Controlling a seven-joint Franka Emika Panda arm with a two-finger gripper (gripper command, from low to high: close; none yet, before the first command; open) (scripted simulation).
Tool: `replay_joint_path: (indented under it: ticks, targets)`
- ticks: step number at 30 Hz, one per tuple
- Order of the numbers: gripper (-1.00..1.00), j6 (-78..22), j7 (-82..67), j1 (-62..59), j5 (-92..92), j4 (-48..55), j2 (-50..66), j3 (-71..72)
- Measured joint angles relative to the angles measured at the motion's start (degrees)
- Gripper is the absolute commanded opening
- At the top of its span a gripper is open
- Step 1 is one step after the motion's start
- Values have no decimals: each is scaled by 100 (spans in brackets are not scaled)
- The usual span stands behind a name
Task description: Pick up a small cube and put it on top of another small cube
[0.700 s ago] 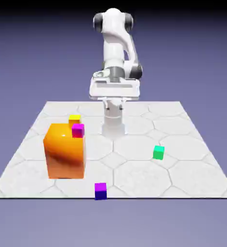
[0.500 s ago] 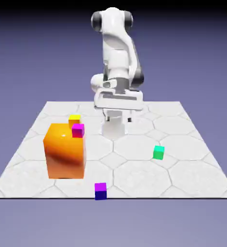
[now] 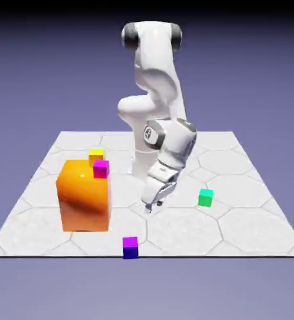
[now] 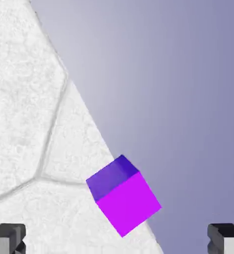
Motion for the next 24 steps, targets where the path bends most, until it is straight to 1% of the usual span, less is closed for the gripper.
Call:
replay_joint_path:
  ticks: [8, 9, 12, 13, 15, 19, 24]
  targets:
    - [0, -1118, -933, 575, -1432, 963, 1582, -370]
    - [0, -1118, -933, 575, -1432, 963, 1582, -370]
    - [0, -631, -658, 374, -1743, 1165, 2204, -528]
    - [-100, -487, -578, 315, -1834, 1224, 2387, -574]
    - [-100, -489, -582, 315, -1828, 1224, 2387, -574]
    - [-100, -1139, -922, 576, -1398, 960, 1578, -344]
    - [-100, -1880, -141, 636, -636, 834, 1345, 692]
